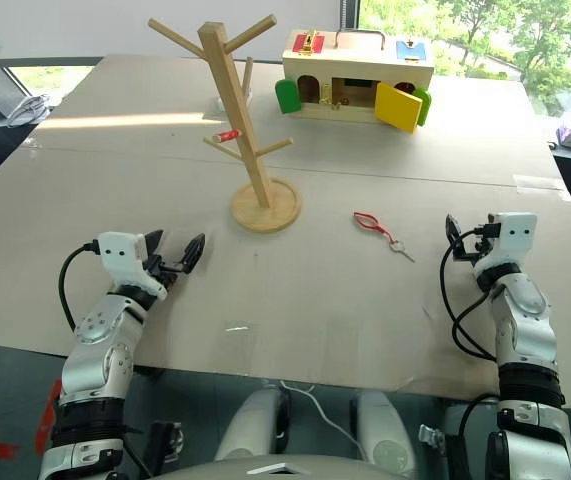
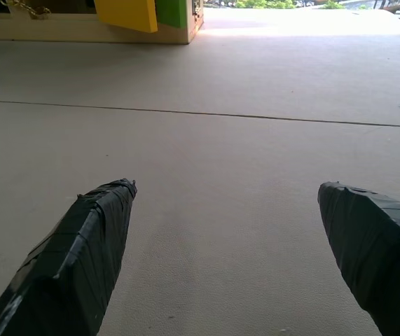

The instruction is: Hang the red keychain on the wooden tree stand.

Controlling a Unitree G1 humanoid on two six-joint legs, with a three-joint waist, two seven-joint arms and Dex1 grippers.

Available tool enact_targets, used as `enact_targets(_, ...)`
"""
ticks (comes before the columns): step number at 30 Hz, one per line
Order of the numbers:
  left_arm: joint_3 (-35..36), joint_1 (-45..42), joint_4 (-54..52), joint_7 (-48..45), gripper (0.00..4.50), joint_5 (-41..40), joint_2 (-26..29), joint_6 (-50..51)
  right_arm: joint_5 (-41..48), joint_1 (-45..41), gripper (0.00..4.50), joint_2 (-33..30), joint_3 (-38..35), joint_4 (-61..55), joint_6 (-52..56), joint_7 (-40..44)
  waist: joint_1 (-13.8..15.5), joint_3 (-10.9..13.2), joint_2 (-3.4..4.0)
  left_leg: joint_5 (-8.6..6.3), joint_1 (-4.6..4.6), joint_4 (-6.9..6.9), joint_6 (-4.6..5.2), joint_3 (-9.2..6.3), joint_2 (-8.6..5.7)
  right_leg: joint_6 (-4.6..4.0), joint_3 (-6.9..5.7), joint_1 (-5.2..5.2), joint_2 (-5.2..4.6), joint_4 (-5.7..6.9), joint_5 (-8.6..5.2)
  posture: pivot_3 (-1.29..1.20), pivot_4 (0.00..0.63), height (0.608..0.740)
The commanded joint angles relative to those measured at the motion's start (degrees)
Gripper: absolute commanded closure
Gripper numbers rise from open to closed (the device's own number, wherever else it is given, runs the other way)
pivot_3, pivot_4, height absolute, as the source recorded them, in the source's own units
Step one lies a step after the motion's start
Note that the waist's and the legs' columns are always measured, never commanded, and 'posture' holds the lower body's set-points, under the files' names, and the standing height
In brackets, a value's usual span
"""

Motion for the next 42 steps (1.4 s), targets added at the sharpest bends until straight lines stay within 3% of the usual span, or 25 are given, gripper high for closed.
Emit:
enact_targets(1,0.9,-0.1,-3.1,-0.8,0.00,-1.0,0.8,-0.3,0.3,-0.9,0.05,-1.2,-1.6,-0.5,-1.1,0.4,0.0,0.0,0.00,0.00,0.00,0.00,0.00,0.00,0.00,0.00,0.00,0.00,0.00,0.00,0.00,0.00,0.150,0.740)
enact_targets(16,0.2,-0.9,-3.0,-4.0,0.00,-3.0,0.5,-0.6,0.4,-1.5,0.05,-2.1,-1.3,0.4,-0.7,1.4,0.0,0.0,0.00,0.00,0.00,0.00,0.00,0.00,0.00,0.00,0.00,0.00,0.00,0.00,0.00,0.00,0.150,0.740)
enact_targets(25,-2.6,1.5,-8.5,-11.5,0.00,-5.6,0.1,-2.7,2.4,-2.5,0.05,-3.8,-0.5,-0.9,3.3,5.6,0.0,0.0,0.00,0.00,0.00,0.00,0.00,0.01,0.00,0.00,0.01,0.00,0.00,-0.01,0.00,0.00,0.150,0.740)
enact_targets(30,-14.8,8.6,-17.3,-25.4,0.00,-5.2,1.2,-7.2,9.7,-2.7,0.05,-10.1,7.4,-12.4,20.5,21.5,-0.1,0.0,0.17,-0.01,0.00,-0.03,0.02,0.13,0.00,0.00,0.13,0.00,-0.02,-0.09,0.00,0.00,0.150,0.740)
enact_targets(37,-18.4,9.7,-13.8,-31.6,0.00,-5.2,1.2,-12.4,12.5,-5.3,0.05,-18.4,13.8,-21.9,35.5,29.0,0.0,0.0,0.20,-0.01,0.04,0.03,0.02,0.02,0.03,-0.01,0.01,0.07,0.04,-0.08,-0.02,0.00,0.150,0.740)
enact_targets(42,-19.3,10.0,-12.9,-32.6,0.00,-5.3,0.8,-12.5,8.9,-9.0,0.05,-18.4,18.4,-22.0,36.8,28.1,-0.1,0.0,0.19,-0.02,0.01,0.04,0.03,-0.01,0.03,0.00,0.00,0.05,0.05,-0.10,-0.02,0.00,0.150,0.740)
